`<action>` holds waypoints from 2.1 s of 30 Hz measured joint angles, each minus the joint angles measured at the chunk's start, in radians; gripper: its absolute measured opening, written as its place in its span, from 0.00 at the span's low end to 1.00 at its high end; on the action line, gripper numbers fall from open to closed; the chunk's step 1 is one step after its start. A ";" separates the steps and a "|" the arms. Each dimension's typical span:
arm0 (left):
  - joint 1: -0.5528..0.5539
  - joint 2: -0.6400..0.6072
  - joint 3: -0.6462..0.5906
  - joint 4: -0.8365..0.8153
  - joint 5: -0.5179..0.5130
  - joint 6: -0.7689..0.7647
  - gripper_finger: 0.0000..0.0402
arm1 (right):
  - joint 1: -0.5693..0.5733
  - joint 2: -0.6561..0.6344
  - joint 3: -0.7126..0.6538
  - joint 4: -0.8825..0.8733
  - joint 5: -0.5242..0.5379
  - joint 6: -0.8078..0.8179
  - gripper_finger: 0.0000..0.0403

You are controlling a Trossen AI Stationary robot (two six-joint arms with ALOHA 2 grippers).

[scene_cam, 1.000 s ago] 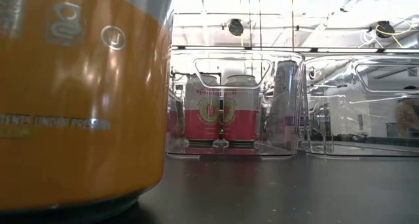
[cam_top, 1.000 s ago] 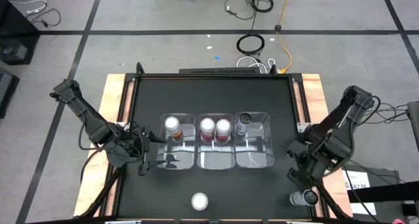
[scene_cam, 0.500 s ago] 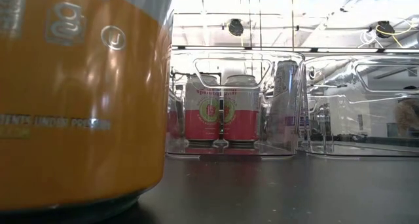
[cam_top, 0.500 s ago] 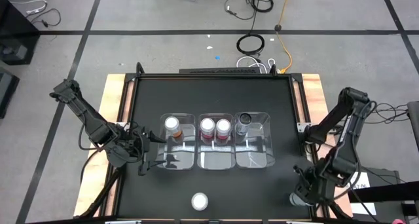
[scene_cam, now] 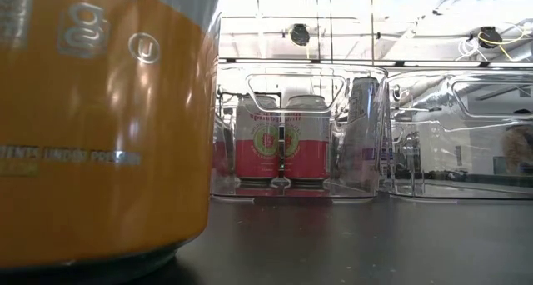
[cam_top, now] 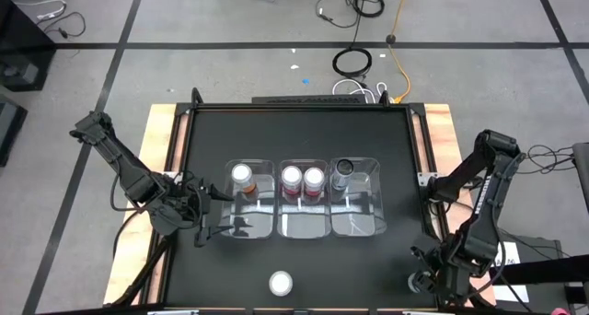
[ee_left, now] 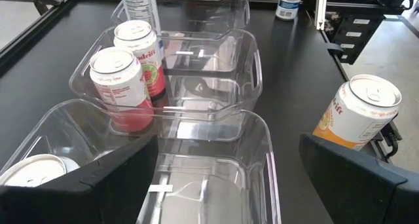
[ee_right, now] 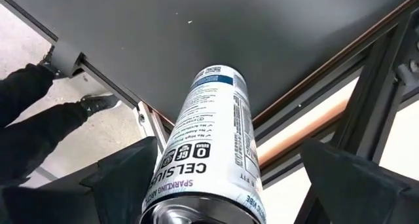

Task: Sort soda cans
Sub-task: Put the blue soda can into the right transparent bin

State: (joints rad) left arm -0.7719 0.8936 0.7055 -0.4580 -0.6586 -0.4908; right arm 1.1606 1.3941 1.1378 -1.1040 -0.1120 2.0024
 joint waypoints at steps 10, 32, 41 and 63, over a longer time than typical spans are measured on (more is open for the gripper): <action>0.000 0.000 0.000 0.000 0.000 0.000 0.95 | 0.000 0.000 0.000 0.048 -0.114 0.003 0.91; 0.000 0.000 0.000 -0.002 0.000 0.007 0.95 | -0.001 0.036 0.002 0.098 -0.176 0.017 0.91; 0.000 0.000 0.000 -0.008 0.000 0.008 0.95 | -0.001 0.094 0.002 0.120 -0.204 -0.023 0.75; 0.000 0.000 0.000 -0.008 0.000 0.009 0.95 | -0.055 -0.012 0.000 0.135 -0.073 -0.032 0.60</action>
State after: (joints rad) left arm -0.7717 0.8936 0.7055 -0.4658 -0.6588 -0.4820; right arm 1.1061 1.3822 1.1378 -0.9690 -0.1846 1.9704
